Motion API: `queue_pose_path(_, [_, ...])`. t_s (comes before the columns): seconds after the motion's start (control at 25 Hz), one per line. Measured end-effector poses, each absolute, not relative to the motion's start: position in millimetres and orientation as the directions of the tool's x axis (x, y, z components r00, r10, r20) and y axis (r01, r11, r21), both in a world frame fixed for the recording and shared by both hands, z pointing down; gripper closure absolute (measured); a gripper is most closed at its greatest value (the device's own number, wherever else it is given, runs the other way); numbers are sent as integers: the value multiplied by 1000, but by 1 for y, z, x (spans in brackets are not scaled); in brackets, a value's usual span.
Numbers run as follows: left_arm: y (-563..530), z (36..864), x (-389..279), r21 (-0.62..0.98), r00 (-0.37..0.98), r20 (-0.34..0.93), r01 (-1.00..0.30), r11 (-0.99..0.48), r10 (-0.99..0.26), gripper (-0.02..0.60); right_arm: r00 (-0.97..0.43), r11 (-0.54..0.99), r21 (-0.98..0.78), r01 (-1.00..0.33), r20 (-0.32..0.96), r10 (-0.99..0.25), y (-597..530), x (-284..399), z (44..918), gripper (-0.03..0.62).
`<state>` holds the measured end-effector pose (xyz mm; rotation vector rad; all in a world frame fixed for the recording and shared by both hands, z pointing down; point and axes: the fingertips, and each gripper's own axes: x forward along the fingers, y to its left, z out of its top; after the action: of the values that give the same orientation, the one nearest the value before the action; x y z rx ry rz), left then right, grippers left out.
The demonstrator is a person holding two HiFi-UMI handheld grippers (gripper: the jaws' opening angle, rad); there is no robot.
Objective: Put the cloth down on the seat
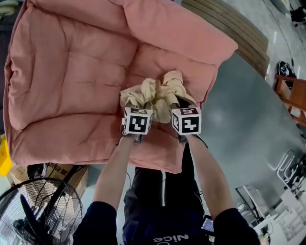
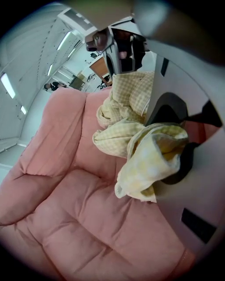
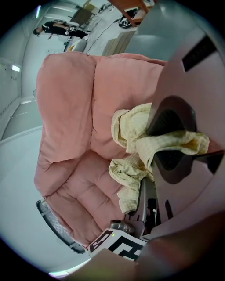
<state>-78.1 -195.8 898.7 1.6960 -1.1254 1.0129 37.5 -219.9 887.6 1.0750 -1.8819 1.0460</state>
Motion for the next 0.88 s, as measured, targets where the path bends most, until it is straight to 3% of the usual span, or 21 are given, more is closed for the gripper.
queue_pose_path(0.08, [-194,903,-73,232,291,927,-941,-246,-239,470,-388,316,-290,-903,866,-314,-218,38,893,533])
queue_pose_path(0.24, [-190,899,-69,276,331,922,-926,-259,-202,318,-360,314,-259,-914,872,-330,-218,37,890,527])
queue_pose_path(0.36, [-186,888,-67,271,328,926,-923,-274,-187,275,-335,320,-229,-919,882,-331,-218,42,877,427])
queue_pose_path(0.68, [-178,824,-73,287,318,925,-944,-166,-210,275,-270,407,-127,-905,909,-317,-201,54,809,381])
queue_pose_path(0.88, [-171,770,-66,284,320,915,-944,-171,-246,275,-324,314,-216,-925,879,-350,-193,54,752,381])
